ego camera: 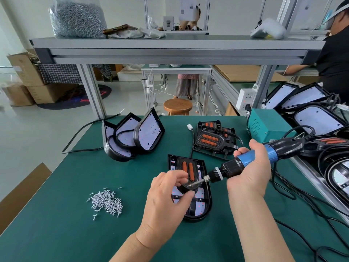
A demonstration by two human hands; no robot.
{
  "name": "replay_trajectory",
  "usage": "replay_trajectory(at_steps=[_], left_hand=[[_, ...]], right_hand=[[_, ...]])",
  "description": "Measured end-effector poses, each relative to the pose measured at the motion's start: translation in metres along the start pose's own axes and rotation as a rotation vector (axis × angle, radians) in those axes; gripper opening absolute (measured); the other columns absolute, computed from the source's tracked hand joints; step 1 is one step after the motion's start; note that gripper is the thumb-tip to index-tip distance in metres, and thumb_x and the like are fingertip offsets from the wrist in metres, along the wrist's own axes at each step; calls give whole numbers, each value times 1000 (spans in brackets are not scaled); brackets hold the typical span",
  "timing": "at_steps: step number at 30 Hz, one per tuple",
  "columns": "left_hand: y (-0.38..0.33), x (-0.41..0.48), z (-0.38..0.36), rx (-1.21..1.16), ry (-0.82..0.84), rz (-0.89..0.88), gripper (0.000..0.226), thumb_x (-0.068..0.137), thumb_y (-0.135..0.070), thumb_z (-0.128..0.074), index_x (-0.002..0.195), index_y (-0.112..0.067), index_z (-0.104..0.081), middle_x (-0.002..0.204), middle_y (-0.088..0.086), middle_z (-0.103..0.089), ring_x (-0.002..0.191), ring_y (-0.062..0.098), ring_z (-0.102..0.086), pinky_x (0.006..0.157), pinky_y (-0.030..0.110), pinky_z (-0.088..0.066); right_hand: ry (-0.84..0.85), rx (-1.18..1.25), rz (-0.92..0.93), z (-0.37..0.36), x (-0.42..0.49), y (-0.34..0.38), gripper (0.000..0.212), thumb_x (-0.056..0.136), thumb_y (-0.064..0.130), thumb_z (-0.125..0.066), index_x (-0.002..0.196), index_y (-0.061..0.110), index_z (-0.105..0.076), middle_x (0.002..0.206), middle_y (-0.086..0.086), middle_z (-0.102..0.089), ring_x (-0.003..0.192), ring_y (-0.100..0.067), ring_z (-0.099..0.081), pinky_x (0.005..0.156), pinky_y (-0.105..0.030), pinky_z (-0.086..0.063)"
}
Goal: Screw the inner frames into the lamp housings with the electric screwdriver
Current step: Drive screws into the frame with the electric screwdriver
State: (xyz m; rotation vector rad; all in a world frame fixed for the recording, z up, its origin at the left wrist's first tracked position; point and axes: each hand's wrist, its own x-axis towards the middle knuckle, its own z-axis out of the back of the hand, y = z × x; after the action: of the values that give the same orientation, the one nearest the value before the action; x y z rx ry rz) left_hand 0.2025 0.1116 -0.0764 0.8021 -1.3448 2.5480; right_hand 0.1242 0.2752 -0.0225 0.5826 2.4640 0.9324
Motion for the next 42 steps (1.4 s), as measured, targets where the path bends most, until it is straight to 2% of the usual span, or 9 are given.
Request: replay_trajectory(at_steps=[4, 6, 8, 11, 14, 19, 27, 38, 42], left_hand=[[12, 6, 3, -57, -80, 177, 33, 75, -37, -71, 104, -41, -57, 102, -20, -66, 102, 5, -60, 84, 8, -40], [22, 16, 3, -107, -76, 384, 34, 81, -43, -72, 109, -37, -55, 109, -17, -62, 100, 2, -58, 80, 12, -40], [34, 31, -1, -126, 64, 593, 44, 84, -45, -75, 119, -29, -53, 112, -8, -60, 99, 5, -58, 81, 22, -43], [42, 50, -10, -108, 263, 723, 56, 80, -53, -78, 120, -23, -52, 104, -10, -62, 98, 5, -60, 83, 29, -47], [44, 63, -20, -93, 314, 745, 65, 64, -58, -79, 111, -22, -53, 104, -9, -66, 101, 12, -65, 93, 37, -54], [48, 67, -24, -125, 341, 778, 63, 53, -59, -76, 103, -27, -57, 102, -9, -72, 96, 14, -69, 93, 42, -56], [52, 67, -26, -160, 337, 789, 64, 50, -63, -74, 102, -29, -58, 99, -11, -73, 94, 13, -70, 92, 42, -56], [47, 66, -24, -138, 347, 798, 74, 54, -64, -74, 115, -27, -56, 107, -11, -70, 100, 15, -67, 94, 43, -55], [47, 66, -23, -140, 349, 797, 66, 55, -62, -75, 109, -28, -57, 102, -11, -72, 97, 15, -69, 93, 43, -56]], right_hand=[[9, 7, 36, -7, 8, 0, 22, 86, 22, -73, 104, 21, -60, 64, 6, -63, 58, -10, -63, 59, -21, -53], [35, 4, 74, -16, 12, -1, 19, 86, 19, -72, 100, 21, -60, 62, 5, -62, 57, -12, -62, 58, -21, -53], [75, 2, 128, -29, 15, -3, 16, 87, 15, -71, 95, 19, -59, 64, 1, -60, 58, -15, -59, 60, -23, -53], [161, -24, 215, -53, 20, -11, 15, 83, 12, -70, 92, 14, -58, 67, -3, -57, 58, -16, -57, 59, -26, -53], [246, -53, 272, -74, 24, -20, 19, 78, 14, -70, 93, 11, -57, 66, -5, -56, 54, -17, -54, 55, -26, -51], [366, -111, 300, -99, 32, -42, 16, 83, 10, -70, 93, 11, -57, 58, 2, -58, 48, -15, -54, 52, -25, -49], [458, -195, 263, -111, 39, -65, 25, 77, 16, -72, 96, 8, -58, 68, -10, -55, 50, -19, -52, 55, -34, -50], [488, -235, 290, -110, 39, -73, 25, 77, 17, -72, 96, 9, -57, 68, -10, -55, 51, -18, -53, 54, -29, -50], [488, -237, 289, -110, 39, -73, 22, 77, 16, -72, 94, 12, -57, 66, -8, -54, 50, -18, -52, 53, -29, -50]])
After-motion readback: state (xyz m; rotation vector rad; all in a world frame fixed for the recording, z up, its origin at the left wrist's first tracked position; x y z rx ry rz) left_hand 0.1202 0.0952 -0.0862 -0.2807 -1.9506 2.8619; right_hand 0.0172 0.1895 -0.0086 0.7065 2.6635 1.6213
